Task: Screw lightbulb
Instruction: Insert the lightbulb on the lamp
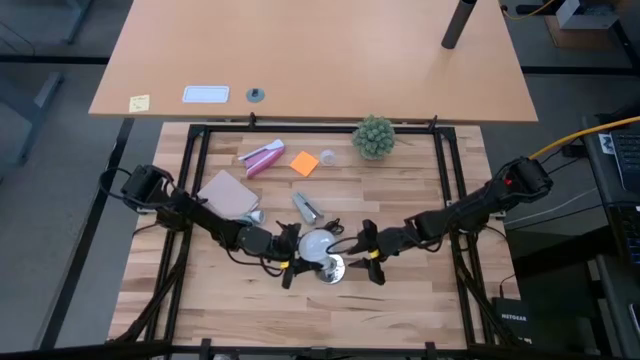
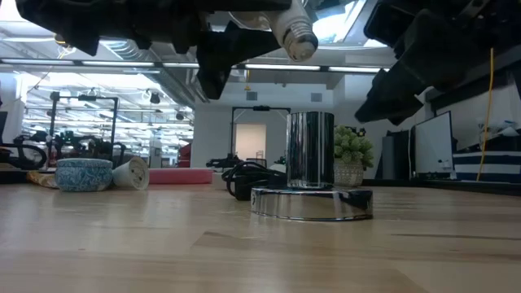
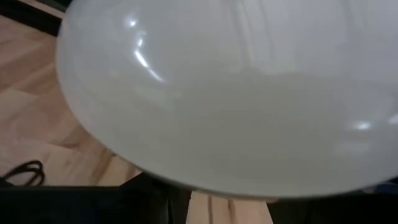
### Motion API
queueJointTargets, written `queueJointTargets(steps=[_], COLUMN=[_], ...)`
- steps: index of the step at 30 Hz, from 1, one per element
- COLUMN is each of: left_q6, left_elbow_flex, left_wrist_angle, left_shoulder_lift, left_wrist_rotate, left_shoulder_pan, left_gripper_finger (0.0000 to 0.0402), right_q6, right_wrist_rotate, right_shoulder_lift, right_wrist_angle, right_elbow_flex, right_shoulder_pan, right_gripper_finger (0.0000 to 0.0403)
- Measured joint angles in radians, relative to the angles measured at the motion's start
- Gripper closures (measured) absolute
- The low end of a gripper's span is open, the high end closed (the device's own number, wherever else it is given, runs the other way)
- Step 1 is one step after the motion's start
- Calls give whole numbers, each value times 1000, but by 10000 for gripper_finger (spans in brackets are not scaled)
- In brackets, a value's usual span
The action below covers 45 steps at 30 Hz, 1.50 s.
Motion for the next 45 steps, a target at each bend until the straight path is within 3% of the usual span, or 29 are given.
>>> queueJointTargets(steps=[6,14,18,27,37,45], left_q6=[0,1,1,-1,-4,1], left_elbow_flex=[0,-1,-1,-1,-1,-1], left_wrist_angle=[0,6,8,10,10,9], left_shoulder_lift=[0,0,-1,-2,-2,-2], left_wrist_rotate=[2,22,27,27,26,26], left_shoulder_pan=[-31,-48,-60,-67,-67,-67], left_gripper_finger=[247,247,247,247,247,247], right_q6=[0,-31,-41,-159,-158,-160], right_wrist_rotate=[93,70,69,93,8,51], right_shoulder_lift=[0,138,196,222,222,222], right_wrist_angle=[22,281,331,324,295,266], right_elbow_flex=[0,0,12,80,90,90], right_shoulder_pan=[27,31,31,37,37,17], right_gripper_finger=[224,224,224,224,224,224])
